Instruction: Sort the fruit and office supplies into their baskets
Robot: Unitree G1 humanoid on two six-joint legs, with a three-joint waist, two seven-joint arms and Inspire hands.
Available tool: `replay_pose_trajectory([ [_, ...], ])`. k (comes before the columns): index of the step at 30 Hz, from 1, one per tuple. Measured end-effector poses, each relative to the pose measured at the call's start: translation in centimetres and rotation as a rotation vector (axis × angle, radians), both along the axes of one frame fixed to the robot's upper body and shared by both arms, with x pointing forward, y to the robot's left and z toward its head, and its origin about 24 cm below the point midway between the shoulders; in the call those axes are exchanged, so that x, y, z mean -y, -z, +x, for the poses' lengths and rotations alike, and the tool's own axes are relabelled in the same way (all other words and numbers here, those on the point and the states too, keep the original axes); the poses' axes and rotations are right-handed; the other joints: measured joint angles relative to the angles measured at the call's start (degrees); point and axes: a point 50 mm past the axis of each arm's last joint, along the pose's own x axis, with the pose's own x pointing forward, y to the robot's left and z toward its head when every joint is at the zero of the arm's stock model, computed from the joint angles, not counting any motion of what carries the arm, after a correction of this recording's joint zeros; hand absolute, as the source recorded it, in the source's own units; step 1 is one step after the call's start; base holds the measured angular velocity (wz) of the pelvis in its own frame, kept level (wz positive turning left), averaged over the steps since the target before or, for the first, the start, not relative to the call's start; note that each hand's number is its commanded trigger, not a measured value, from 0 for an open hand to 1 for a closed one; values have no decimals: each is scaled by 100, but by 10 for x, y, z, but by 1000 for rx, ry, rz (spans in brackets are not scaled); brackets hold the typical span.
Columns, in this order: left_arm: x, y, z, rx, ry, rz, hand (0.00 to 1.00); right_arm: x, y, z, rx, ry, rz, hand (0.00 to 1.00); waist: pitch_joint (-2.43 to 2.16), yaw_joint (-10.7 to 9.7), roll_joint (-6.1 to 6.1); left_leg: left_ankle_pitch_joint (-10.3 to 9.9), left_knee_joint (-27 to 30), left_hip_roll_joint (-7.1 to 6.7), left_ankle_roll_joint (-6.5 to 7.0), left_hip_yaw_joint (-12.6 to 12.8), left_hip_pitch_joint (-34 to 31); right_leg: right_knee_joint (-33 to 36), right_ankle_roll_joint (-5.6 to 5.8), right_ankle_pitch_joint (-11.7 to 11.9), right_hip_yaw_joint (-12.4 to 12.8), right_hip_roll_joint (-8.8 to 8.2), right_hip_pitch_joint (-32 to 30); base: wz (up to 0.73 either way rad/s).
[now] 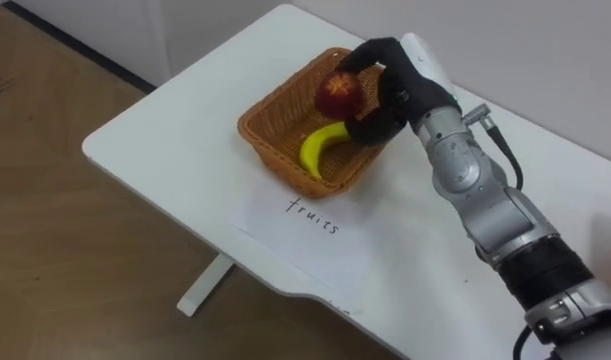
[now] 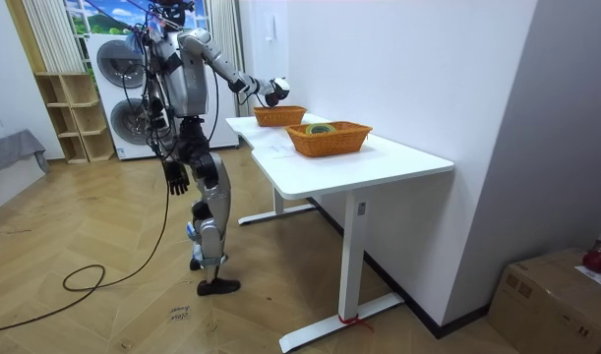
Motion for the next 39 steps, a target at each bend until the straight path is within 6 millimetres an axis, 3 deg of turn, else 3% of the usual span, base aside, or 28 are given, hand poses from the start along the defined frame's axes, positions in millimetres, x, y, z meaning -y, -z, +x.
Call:
replay_pose_trajectory([
  [2,0,0,-1,-5,-1,0,0,-1,1,0,-6,-1,-5,100,9,24,-17,0,5,-6,0,-3,-6,0,0,0,-6,-4,0,0],
  [4,-1,0,-3,-18,-4,1,0,-1,1,0,-11,-6,-6,57,8,29,-40,0,8,-12,1,-15,-12,0,1,-1,-31,-9,4,2],
  [5,-1,0,-3,-20,-5,2,0,-1,1,0,-12,-7,-6,14,7,29,-46,0,8,-12,1,-16,-13,0,3,-1,-33,-9,5,0],
  [6,-1,0,-3,-23,-6,3,0,-1,2,0,-14,-8,-7,1,9,41,-56,0,5,-12,1,-9,-13,0,5,-3,-31,-8,6,0],
  [25,-4,-1,0,-13,-1,13,0,5,12,1,-59,11,-23,0,4,152,-136,-5,8,-14,5,-5,-26,1,22,-15,-49,-13,6,0],
  [39,-4,-1,3,-4,1,16,0,5,11,1,-58,12,-23,0,35,129,-52,-6,6,-12,7,13,-16,4,22,-15,-10,-11,3,0],
])
